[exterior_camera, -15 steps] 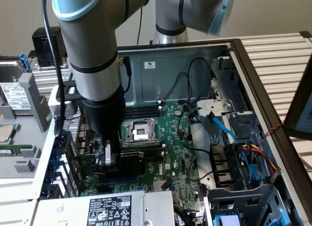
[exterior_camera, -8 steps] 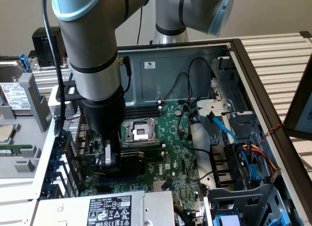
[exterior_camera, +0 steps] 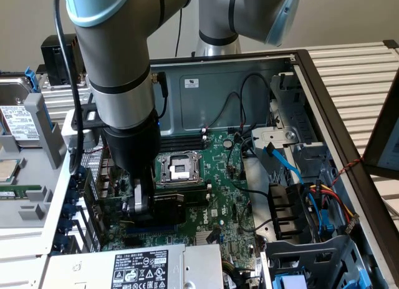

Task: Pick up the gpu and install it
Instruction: 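Insert the gpu into the slot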

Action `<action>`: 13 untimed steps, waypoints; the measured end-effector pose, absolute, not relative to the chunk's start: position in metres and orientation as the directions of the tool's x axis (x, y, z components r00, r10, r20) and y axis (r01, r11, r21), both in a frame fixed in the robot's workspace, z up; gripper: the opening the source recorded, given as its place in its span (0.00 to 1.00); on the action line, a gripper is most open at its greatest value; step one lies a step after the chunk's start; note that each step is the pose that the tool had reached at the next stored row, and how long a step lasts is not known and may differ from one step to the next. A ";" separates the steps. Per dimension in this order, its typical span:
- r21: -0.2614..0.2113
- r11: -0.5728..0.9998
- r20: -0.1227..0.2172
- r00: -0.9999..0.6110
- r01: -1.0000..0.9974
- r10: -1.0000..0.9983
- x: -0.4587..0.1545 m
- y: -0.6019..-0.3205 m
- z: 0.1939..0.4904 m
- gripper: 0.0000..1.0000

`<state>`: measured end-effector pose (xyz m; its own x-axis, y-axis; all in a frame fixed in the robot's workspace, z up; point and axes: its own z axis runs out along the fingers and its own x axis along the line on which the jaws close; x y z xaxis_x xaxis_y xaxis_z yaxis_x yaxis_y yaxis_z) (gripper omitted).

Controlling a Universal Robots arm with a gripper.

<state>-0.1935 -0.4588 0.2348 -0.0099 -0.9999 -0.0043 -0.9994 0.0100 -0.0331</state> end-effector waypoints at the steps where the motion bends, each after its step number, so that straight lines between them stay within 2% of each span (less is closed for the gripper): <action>1: -0.033 0.009 -0.004 -0.008 -0.999 -1.000 -0.194 -0.459 0.235 0.28; 13: -0.033 0.000 -0.004 0.000 -0.999 -1.000 -0.194 -0.459 0.235 0.28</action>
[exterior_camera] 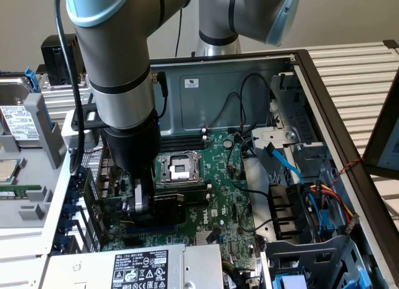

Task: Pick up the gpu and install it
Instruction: 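Insert the gpu into the slot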

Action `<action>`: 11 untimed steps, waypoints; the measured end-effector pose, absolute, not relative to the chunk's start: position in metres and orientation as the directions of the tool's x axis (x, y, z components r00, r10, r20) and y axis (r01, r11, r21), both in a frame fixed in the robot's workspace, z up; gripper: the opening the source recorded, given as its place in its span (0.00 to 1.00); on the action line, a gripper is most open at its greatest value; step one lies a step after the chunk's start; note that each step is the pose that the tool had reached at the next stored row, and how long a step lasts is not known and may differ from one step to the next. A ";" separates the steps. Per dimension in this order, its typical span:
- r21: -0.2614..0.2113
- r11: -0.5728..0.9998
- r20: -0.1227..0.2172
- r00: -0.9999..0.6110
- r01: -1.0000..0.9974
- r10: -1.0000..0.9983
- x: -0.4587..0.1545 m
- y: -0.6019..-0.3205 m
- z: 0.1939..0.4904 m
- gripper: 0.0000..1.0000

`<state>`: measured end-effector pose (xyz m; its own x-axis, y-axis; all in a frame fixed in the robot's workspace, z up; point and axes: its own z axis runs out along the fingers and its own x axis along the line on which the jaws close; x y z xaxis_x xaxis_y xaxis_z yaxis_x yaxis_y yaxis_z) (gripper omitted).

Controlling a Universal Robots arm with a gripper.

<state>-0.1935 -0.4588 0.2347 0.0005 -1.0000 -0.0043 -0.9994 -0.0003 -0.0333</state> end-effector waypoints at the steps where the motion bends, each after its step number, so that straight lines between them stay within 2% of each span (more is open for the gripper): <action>1: -0.033 -0.001 -0.004 0.001 -0.999 -1.000 -0.194 -0.459 0.235 0.28; 11: -0.033 -0.001 -0.004 0.001 -0.999 -1.000 -0.194 -0.459 0.235 0.28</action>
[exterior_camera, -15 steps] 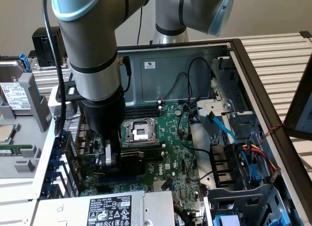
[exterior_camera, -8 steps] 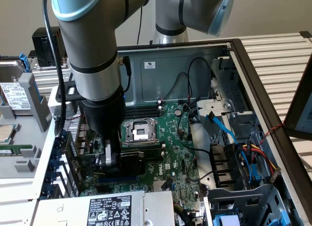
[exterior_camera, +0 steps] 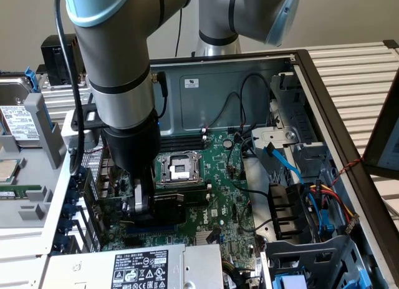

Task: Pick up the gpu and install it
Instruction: 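Insert the gpu into the slot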

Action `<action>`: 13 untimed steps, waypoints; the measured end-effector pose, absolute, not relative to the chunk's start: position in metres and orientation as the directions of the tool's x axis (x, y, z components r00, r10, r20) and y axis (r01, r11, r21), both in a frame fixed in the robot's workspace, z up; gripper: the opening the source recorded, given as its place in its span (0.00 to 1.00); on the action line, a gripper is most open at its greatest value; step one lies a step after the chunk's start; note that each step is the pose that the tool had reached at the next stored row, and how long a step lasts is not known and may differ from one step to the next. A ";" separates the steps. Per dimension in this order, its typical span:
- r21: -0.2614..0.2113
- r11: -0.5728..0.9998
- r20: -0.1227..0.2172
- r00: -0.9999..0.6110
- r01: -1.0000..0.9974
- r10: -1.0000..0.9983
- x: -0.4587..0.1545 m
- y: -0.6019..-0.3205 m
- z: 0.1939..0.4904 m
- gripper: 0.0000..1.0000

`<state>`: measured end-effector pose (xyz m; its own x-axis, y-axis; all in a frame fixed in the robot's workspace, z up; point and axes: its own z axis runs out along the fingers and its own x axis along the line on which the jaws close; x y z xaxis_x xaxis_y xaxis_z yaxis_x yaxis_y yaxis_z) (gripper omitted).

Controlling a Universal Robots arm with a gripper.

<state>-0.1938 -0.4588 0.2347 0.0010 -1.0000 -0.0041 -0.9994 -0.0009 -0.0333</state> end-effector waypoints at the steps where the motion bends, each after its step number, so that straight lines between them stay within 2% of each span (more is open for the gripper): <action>1: -0.033 -0.001 -0.005 0.001 -0.999 -1.000 -0.194 -0.459 0.235 0.28; 13: -0.033 -0.011 -0.005 0.011 -0.999 -1.000 -0.194 -0.459 0.235 0.28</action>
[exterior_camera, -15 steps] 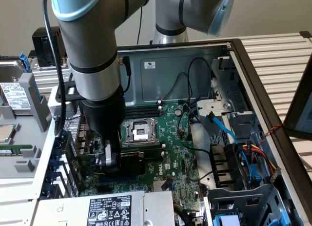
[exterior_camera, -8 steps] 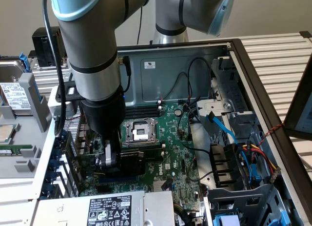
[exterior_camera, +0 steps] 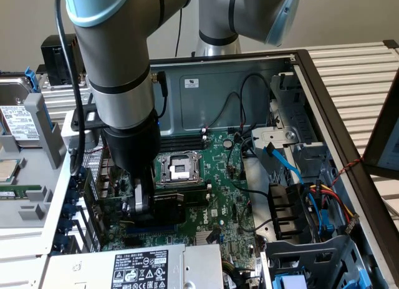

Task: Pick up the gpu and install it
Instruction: 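Insert the gpu into the slot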

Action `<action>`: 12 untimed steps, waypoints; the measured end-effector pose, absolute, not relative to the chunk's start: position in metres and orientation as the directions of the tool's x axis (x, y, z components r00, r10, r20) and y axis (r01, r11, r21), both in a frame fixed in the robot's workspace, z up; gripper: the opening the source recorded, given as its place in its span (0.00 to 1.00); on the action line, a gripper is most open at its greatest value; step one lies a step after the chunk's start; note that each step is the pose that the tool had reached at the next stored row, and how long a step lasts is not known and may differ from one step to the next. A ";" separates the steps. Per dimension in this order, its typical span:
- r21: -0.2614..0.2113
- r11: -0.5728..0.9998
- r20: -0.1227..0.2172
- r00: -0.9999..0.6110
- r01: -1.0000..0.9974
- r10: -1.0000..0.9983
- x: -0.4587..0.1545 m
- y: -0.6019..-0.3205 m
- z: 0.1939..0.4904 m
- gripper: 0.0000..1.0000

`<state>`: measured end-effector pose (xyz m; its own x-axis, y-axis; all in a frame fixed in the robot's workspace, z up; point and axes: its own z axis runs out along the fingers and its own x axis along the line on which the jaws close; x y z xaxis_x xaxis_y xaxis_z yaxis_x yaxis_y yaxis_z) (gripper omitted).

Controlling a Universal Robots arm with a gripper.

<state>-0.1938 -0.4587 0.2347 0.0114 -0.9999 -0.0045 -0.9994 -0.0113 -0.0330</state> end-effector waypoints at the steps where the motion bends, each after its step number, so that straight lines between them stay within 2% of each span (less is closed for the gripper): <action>1: -0.033 -0.013 -0.004 0.013 -0.999 -1.000 -0.194 -0.459 0.235 0.28; 12: -0.033 -0.017 -0.005 0.017 -0.999 -1.000 -0.194 -0.459 0.235 0.28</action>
